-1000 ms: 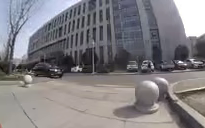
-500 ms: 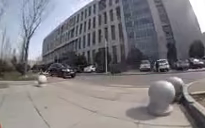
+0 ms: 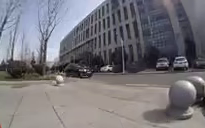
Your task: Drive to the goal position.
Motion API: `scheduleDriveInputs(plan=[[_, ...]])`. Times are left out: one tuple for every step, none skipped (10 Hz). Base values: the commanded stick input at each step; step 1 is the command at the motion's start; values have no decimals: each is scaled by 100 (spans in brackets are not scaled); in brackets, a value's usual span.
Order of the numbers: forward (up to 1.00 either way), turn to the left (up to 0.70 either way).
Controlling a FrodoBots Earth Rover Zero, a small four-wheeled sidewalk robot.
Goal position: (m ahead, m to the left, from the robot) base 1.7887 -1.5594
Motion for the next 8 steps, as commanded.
scheduleDriveInputs(plan=[[0, 70], [0, 70], [0, 70], [0, 70], [0, 70], [0, 70], [0, 70], [0, 70]])
